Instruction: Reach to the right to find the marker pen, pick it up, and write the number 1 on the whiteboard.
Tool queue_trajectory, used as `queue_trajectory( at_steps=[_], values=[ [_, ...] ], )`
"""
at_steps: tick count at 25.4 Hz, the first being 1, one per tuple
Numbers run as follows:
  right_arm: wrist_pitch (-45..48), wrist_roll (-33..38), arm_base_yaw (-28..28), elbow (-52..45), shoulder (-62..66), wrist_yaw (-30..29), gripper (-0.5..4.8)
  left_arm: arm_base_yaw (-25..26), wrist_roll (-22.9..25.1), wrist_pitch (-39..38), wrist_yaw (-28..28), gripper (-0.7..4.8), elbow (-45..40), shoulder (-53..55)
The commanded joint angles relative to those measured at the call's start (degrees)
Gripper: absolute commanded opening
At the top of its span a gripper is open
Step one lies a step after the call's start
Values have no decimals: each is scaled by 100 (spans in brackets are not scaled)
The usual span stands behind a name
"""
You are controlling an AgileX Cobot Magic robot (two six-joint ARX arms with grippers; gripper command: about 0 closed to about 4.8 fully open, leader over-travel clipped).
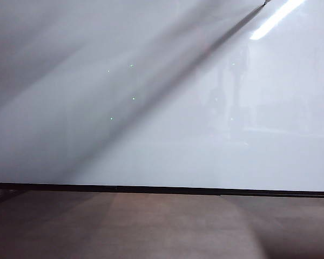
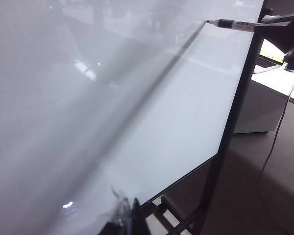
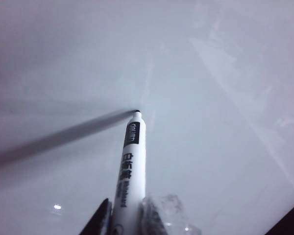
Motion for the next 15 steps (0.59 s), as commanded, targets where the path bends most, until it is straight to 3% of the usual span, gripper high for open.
queue_trajectory(
  at_steps=[1,4,8,15],
  values=[
    [256,-15,-74,42,13,4,-6,-304,-39,247,-195,-5,26,125],
    [278,-17,-114,42,20,4,-6,-636,17,249,-568,-5,83,297],
    [278,-17,-192,42,52,-31,-6,-901,26,256,-627,-5,205,531],
    [313,-13,-319,42,68,-188,-6,-907,28,267,-691,-5,232,575]
  ],
)
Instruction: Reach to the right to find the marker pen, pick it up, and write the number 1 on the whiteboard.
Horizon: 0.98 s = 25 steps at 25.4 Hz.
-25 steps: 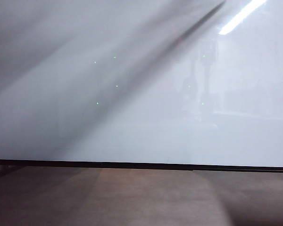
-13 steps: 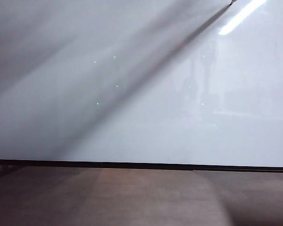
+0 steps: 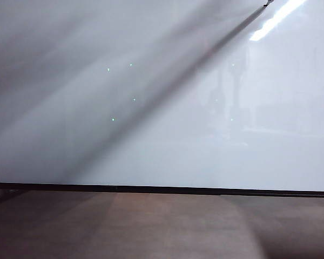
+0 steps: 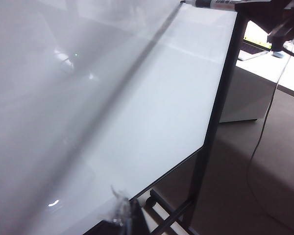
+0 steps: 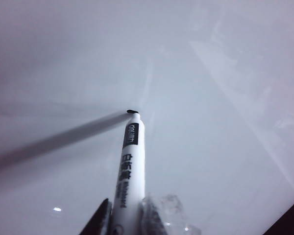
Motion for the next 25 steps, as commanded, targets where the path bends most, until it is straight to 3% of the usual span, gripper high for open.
queue_trajectory(
  at_steps=[1,25],
  values=[
    [245,-11,-66,39,44,59,-6,2,17,79,-92,-5,46,-35],
    [-632,57,-68,31,317,-2,-6,2,20,-98,-101,-5,44,-39]
  ],
)
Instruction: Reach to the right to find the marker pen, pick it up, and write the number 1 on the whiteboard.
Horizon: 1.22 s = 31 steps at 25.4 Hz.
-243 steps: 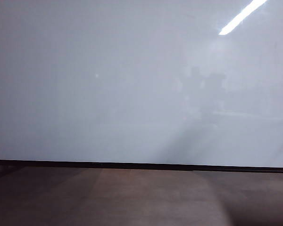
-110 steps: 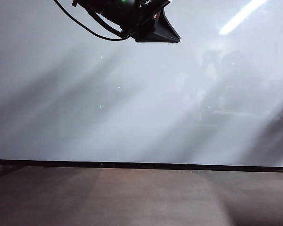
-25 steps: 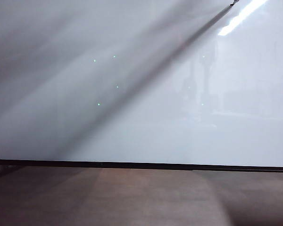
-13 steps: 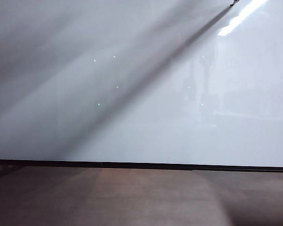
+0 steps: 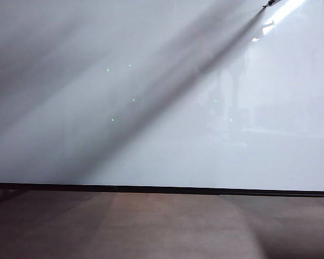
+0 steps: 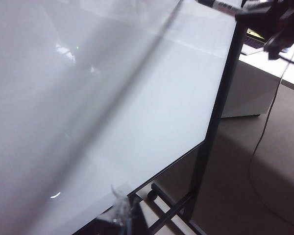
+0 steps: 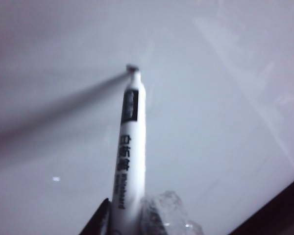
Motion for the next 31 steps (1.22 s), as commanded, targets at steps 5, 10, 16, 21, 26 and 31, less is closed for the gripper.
queue_trajectory(
  at_steps=[5,10,16,21,26,31],
  values=[
    [-284,151,-11,-42,140,-24,-6,2,9,48,-11,-5,44,-28],
    [-337,151,-11,-76,140,-4,-6,2,17,50,-15,-5,42,-28],
    [-442,153,-11,-94,140,-4,-6,2,28,50,-15,-5,42,-26],
    [-509,151,-11,-153,144,-4,-6,2,28,50,-17,-5,42,-22],
    [-560,247,-11,-310,151,-4,-6,2,28,50,-15,-5,42,-24],
    [-579,284,-11,-474,151,-7,-6,2,28,50,-17,-5,42,-22]
  ],
)
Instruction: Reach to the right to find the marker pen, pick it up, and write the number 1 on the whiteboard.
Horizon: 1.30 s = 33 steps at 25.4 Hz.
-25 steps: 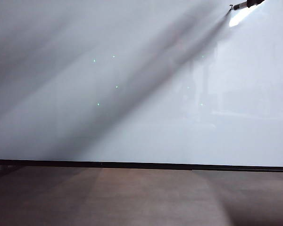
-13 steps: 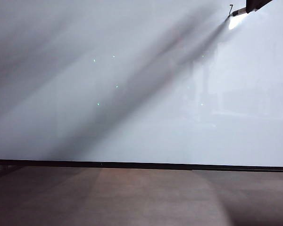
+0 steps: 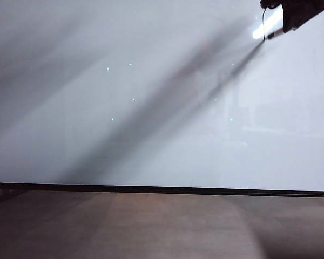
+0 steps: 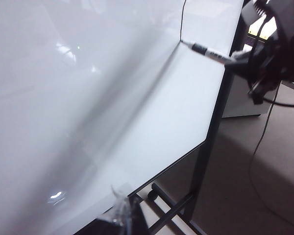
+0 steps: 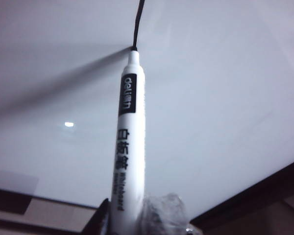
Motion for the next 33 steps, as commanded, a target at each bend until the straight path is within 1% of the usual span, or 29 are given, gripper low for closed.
queue_trajectory(
  at_steps=[1,7,9,12,15,18,20,23,24,27,29,31,33],
  values=[
    [50,52,-7,-48,-11,4,-6,2,24,48,-17,-5,42,-22],
    [214,52,-7,-50,-15,-15,-6,2,44,48,-17,-5,42,-20],
    [315,50,-7,-48,-42,-20,-6,2,164,48,-15,-5,42,-22],
    [356,48,2,-48,-229,-162,-6,2,168,55,-4,-5,44,-24],
    [343,55,26,-48,-627,-313,-6,2,168,52,-9,-5,44,-33],
    [343,107,28,-48,-1180,-330,-6,2,168,55,-11,-5,44,-35],
    [341,216,22,-48,-1578,-273,-6,2,168,57,-2,-5,44,-33],
    [326,240,0,-48,-2100,59,-6,2,168,98,22,-5,44,-31],
    [315,238,-59,-48,-2284,162,-6,2,168,111,81,-5,44,-31],
    [284,247,-409,-50,-2710,116,-6,0,111,249,398,-5,42,-20],
    [236,343,-734,-55,-2929,42,-6,-24,111,345,413,-5,44,-20],
    [149,568,-1080,-63,-3056,-208,-6,-98,114,428,374,-5,44,-20],
    [13,815,-1572,-98,-3143,-529,-6,-219,127,560,365,-5,44,-20]
  ],
)
